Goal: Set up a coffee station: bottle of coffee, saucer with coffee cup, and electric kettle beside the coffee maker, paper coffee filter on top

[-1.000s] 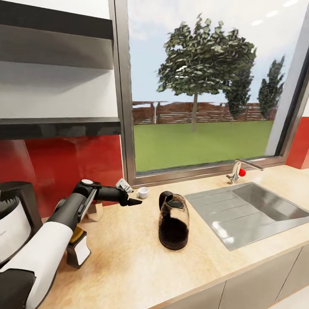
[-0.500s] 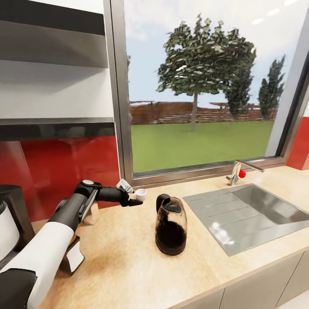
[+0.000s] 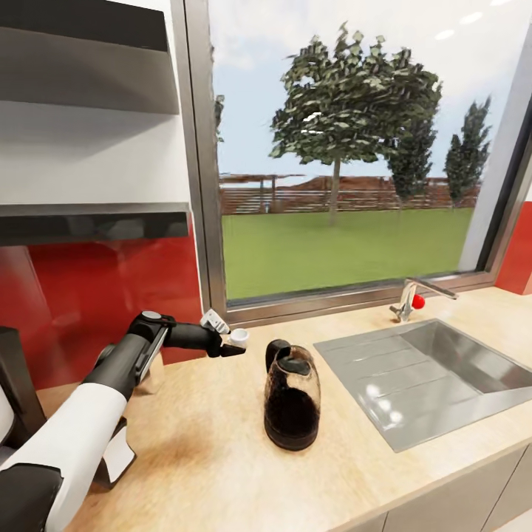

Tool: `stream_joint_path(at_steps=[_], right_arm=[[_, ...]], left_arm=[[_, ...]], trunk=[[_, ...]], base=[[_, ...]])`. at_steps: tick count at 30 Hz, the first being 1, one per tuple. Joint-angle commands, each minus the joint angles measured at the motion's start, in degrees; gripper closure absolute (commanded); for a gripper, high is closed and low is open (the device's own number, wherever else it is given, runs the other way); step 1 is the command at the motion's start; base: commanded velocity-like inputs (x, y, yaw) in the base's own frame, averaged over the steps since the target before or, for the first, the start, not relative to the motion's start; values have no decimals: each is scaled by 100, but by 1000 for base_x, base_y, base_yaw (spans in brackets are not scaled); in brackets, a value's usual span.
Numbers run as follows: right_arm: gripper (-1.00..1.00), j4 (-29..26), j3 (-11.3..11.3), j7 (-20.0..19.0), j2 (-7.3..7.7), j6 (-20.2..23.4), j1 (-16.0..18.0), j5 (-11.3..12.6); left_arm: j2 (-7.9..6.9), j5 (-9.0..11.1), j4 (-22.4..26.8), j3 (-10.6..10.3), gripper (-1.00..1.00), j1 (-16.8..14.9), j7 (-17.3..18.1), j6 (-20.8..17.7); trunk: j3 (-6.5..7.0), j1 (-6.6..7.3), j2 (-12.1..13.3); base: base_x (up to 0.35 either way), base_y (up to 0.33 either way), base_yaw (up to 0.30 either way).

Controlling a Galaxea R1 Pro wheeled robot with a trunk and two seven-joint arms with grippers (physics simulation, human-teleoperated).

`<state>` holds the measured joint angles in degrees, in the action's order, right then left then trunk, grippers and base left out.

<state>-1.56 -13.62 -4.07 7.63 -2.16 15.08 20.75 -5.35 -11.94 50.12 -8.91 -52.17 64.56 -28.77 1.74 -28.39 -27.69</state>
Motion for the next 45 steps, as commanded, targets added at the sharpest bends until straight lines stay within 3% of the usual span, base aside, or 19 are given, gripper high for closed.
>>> stream_joint_path(at_steps=[1,15,25,28,37,39,40,45], right_arm=[[-100,9,-44,-24,1,-21,3,60],[-100,12,-44,-24,1,-23,4,60],[-100,11,-44,-24,1,-24,3,60],[-100,7,-44,-24,1,-22,3,60],[-100,8,-44,-30,39,-21,3,53],[-100,10,-44,-28,70,-21,3,52],[-100,8,-44,-31,89,-21,3,56],[-100,0,-44,-40,93,-29,2,67]], left_arm=[[0,-16,7,-3,-100,14,21,-52],[13,5,12,3,-100,275,16,-49],[11,-17,99,15,-100,296,-107,-7],[-14,-9,66,24,-100,302,-544,396],[-62,-10,6,65,-100,385,-730,950],[-68,-10,-9,92,-100,446,-817,1117],[-70,-11,-17,101,-100,554,-1078,1360],[-72,-10,-21,107,-100,859,-1333,1509]], trunk=[[-2,-2,-4],[-2,-2,-4],[-2,-2,-4],[-2,-2,-4],[-2,-2,-4],[-2,-2,-4],[-2,-2,-4],[-2,-2,-4]], base=[[47,-22,0],[7,-94,0],[0,0,0],[0,0,0],[0,0,0],[0,0,0],[0,0,0],[0,0,0]])
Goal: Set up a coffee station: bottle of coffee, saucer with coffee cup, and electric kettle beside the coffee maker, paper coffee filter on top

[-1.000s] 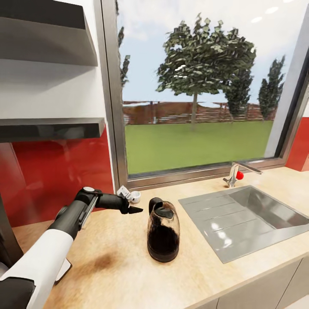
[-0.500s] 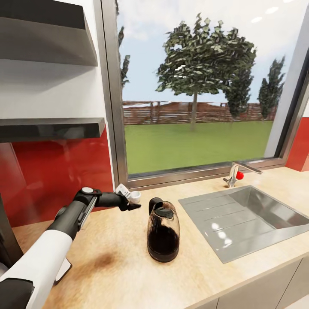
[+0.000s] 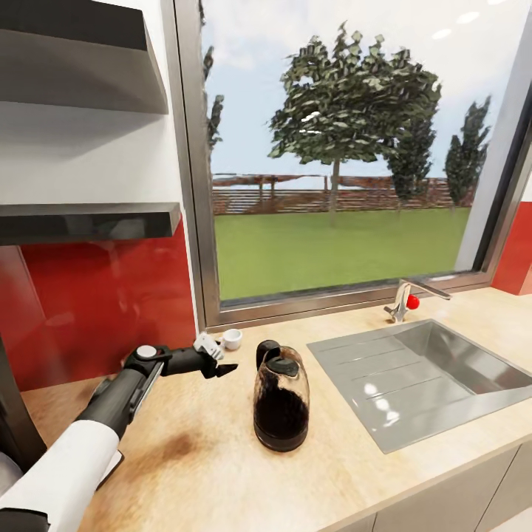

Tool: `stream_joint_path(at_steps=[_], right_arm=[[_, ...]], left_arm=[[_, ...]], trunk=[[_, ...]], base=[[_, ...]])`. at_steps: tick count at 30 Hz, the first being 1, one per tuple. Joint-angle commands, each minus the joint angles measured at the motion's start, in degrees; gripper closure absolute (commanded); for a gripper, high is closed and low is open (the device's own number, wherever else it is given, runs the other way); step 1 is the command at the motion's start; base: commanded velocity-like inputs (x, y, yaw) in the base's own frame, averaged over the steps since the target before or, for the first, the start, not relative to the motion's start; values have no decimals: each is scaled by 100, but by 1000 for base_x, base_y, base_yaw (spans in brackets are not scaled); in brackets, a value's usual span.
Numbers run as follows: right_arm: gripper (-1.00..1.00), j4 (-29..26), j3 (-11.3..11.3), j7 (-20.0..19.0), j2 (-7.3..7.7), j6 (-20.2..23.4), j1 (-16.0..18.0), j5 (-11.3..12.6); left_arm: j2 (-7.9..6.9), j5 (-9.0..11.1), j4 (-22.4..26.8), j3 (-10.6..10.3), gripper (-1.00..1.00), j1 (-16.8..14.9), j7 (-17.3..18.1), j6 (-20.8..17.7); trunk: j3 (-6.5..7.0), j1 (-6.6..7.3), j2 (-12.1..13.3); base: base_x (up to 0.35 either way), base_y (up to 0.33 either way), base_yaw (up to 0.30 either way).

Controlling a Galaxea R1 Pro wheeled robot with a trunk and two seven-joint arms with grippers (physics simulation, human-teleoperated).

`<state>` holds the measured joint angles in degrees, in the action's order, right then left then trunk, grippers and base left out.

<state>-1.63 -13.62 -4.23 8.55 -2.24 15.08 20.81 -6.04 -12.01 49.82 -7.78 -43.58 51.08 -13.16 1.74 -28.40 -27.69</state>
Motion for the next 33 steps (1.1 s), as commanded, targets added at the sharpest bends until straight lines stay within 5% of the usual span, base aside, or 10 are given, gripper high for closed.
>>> stream_joint_path(at_steps=[1,10,33], right_arm=[[-100,7,-44,-26,1,-23,3,63],[-100,21,-44,-23,14,-21,3,49],[-100,22,-45,-17,8,-5,3,43]], left_arm=[[-3,-3,9,-6,-100,16,7,-48],[55,38,-411,-7,-100,100,-639,406],[85,69,-455,-6,-100,150,-704,404]], trunk=[[-2,-2,-4],[-2,-2,-4],[-2,-2,-4]], base=[[0,0,0],[0,-14,0],[26,-49,0]])
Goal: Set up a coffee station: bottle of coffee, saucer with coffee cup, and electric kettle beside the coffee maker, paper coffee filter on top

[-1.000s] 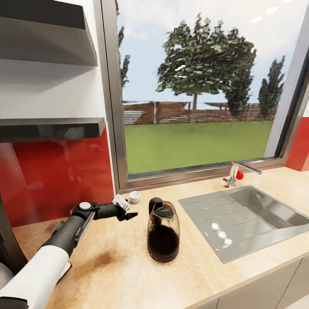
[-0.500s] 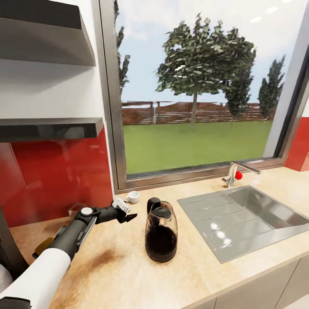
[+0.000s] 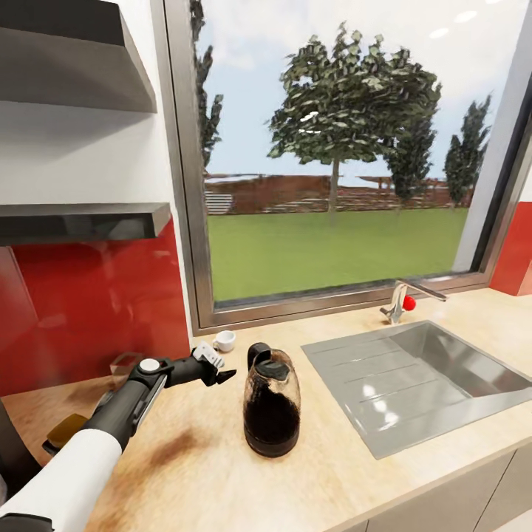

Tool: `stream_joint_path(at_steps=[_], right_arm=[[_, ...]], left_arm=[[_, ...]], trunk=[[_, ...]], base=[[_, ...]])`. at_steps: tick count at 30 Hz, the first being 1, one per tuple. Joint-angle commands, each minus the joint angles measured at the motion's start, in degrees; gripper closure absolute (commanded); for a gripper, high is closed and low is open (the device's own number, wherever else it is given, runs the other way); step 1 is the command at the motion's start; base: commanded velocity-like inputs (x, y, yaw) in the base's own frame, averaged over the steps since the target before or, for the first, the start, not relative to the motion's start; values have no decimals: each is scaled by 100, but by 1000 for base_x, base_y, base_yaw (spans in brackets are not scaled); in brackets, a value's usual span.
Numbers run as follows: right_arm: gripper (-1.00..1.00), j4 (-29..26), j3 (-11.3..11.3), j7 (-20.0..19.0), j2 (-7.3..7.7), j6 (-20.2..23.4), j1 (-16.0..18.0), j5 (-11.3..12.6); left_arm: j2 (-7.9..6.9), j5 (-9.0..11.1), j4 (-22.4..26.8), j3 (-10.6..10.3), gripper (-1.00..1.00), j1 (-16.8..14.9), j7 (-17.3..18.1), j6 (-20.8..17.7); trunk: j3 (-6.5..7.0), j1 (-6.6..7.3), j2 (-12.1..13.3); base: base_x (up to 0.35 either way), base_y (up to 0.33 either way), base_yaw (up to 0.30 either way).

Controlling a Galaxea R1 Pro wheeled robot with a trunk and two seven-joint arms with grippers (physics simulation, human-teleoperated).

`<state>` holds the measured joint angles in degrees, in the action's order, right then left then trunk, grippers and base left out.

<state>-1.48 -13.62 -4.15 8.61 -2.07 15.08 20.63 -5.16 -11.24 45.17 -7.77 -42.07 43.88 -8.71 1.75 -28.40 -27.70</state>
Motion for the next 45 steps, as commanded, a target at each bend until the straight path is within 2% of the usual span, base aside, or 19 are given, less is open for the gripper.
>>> stream_joint_path(at_steps=[1,10,45], right_arm=[[-100,8,-44,-24,4,-21,3,62],[-100,8,-44,-24,3,-21,3,60],[-100,8,-45,-23,0,-21,-1,55]], left_arm=[[-3,-9,13,-9,-100,23,15,-39],[-3,-12,18,-7,-100,74,15,-38],[-9,-10,87,-30,-100,76,65,-89]], trunk=[[-2,-2,-4],[-2,-2,-4],[-2,-2,-4]], base=[[11,-40,0],[3,-144,0],[45,-14,0]])
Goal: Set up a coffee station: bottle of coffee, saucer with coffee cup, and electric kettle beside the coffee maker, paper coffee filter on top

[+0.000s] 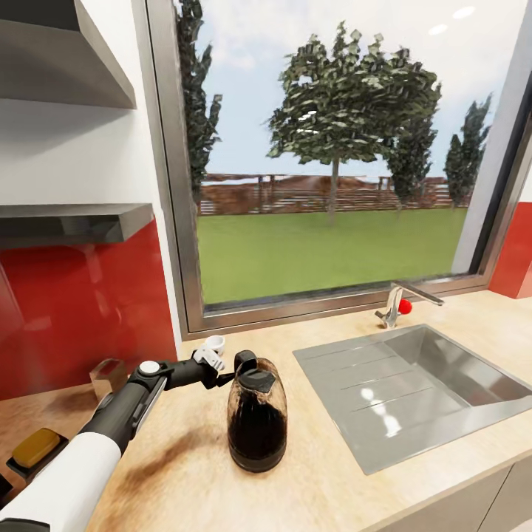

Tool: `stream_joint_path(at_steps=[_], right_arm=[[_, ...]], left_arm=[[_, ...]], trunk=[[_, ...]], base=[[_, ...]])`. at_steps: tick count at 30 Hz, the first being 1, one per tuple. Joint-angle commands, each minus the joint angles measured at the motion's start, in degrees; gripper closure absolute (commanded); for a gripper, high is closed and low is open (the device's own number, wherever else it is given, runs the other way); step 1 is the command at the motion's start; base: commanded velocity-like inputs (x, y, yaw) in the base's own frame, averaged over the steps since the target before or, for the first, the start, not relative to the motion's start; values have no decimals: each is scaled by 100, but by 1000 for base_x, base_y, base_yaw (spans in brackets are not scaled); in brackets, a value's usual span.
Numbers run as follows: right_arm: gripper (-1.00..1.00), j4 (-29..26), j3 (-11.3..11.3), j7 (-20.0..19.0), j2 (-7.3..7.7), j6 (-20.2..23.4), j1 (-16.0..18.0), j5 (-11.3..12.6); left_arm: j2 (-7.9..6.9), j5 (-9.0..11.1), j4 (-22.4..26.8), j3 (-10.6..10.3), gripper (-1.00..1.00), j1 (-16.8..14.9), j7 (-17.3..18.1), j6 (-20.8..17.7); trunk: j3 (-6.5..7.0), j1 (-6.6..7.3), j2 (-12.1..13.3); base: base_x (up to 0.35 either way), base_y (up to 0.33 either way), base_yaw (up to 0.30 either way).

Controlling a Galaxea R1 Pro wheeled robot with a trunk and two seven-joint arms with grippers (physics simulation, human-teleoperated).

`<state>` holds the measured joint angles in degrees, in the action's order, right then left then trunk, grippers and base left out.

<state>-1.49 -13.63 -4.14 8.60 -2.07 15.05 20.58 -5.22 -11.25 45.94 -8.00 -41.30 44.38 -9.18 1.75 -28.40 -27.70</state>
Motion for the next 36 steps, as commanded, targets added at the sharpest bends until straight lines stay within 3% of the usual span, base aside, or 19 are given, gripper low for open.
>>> stream_joint_path(at_steps=[1,17,24,36], right_arm=[[-100,8,-44,-23,1,-21,1,60],[-100,14,-44,-17,1,-30,-10,60],[-100,9,-44,-16,2,-30,-34,60],[-100,14,-43,-16,1,-30,-43,60]], left_arm=[[-2,-10,12,-9,-100,-1,18,-49],[-28,-47,42,-43,-100,-30,43,-77],[-82,-86,38,-31,-100,-75,484,-75],[-85,-88,42,-34,-100,-80,536,-84]], trunk=[[-2,-2,-4],[-2,-2,-4],[-2,-2,-4],[-2,-2,-4]], base=[[0,0,0],[0,0,0],[0,0,0],[28,0,0]])
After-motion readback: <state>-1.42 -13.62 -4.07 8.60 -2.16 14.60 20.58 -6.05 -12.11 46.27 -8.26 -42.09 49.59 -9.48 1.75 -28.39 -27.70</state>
